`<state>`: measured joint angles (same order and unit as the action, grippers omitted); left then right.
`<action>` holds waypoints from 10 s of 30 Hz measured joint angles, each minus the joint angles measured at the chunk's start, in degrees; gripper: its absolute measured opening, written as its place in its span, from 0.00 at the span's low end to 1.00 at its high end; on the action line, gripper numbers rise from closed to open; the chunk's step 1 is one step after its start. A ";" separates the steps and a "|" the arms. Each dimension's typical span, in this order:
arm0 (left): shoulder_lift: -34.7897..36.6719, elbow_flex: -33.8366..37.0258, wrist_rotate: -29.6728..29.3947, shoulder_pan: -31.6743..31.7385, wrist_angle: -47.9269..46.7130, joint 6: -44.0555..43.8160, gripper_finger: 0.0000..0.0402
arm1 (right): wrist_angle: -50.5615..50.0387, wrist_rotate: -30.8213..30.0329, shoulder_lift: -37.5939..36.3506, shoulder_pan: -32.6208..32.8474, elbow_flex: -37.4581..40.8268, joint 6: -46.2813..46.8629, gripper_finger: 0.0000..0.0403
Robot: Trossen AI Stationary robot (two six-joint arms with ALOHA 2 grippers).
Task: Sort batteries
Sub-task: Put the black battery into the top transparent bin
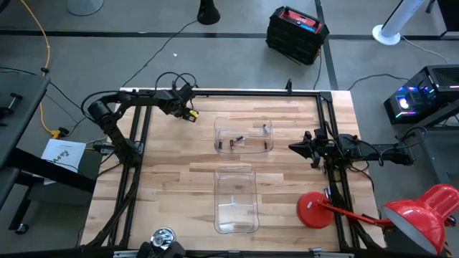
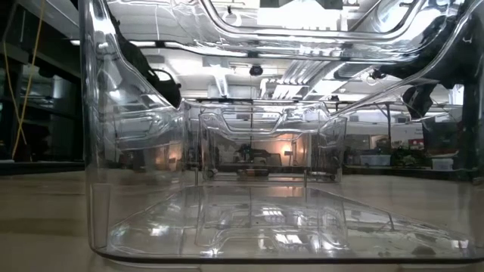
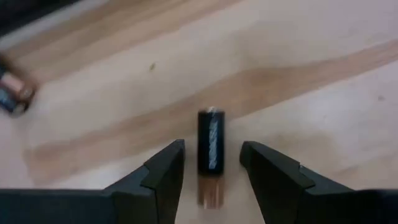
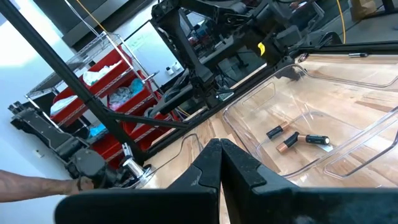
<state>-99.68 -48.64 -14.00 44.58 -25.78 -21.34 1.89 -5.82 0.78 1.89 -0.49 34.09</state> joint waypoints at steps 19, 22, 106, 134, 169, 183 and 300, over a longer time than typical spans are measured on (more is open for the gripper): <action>29.80 -0.48 9.65 -17.50 4.38 -0.69 0.06 | 0.00 -0.02 0.00 -0.02 0.00 0.00 0.00; 30.17 -0.52 10.36 -26.06 10.68 -2.81 0.06 | 0.00 0.00 0.00 -0.02 0.00 0.00 0.00; -11.81 -19.27 0.02 24.90 -16.80 -10.83 0.00 | 0.00 -0.01 0.00 -0.01 0.00 -0.01 0.00; -12.59 -21.94 -2.32 13.22 -13.56 16.62 0.00 | -0.01 0.00 0.02 -0.01 0.00 0.00 0.00; -11.77 -22.25 13.26 2.60 -2.37 -4.30 0.00 | -0.04 0.28 0.15 -0.01 0.00 0.00 0.00; -1.97 -24.17 15.36 -1.84 -13.68 17.00 0.00 | -0.17 0.37 0.35 0.00 -0.01 -0.01 0.00; 48.40 0.96 5.46 -27.86 9.21 -8.95 0.25 | 35.88 -37.73 5.01 -2.24 -0.64 11.57 0.00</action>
<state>-51.28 -47.68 -8.54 16.72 -16.57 -30.30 37.77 -43.55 5.79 -0.35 -1.13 45.66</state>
